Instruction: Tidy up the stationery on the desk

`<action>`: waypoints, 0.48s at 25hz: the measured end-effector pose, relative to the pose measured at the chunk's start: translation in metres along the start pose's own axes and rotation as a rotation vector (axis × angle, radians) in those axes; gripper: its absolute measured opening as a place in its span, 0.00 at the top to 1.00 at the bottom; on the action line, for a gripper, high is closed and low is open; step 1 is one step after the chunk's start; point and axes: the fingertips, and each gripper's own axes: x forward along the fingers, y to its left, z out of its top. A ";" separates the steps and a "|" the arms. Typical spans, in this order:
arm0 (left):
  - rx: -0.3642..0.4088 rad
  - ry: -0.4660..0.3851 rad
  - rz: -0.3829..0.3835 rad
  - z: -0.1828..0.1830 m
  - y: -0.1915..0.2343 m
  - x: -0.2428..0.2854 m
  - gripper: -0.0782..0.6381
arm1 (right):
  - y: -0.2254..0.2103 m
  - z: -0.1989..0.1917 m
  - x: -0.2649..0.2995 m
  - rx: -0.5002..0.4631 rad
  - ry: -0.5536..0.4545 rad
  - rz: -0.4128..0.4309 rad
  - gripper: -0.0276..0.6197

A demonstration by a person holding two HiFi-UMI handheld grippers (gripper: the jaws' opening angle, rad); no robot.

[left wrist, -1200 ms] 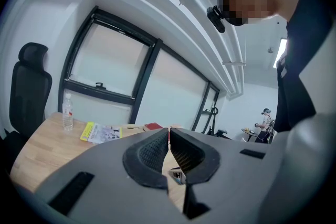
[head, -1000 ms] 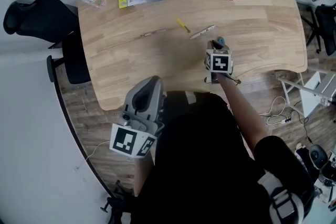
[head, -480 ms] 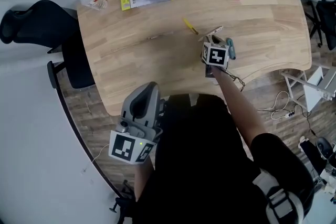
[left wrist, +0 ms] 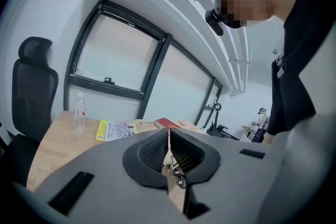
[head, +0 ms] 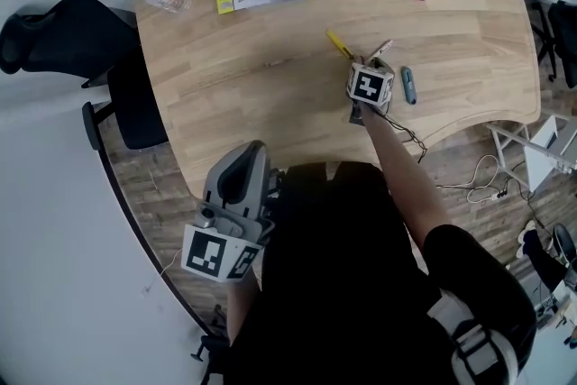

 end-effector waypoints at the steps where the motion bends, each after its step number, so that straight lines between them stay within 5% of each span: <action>1: 0.001 0.000 -0.001 0.001 0.002 0.001 0.84 | 0.001 0.000 0.001 0.005 0.001 0.001 0.73; 6: 0.015 0.006 -0.023 0.006 -0.002 0.007 0.84 | 0.003 -0.001 0.001 -0.002 -0.003 0.004 0.88; 12: 0.038 0.011 -0.047 0.004 -0.015 0.015 0.84 | 0.001 0.003 -0.004 0.001 -0.015 0.061 0.88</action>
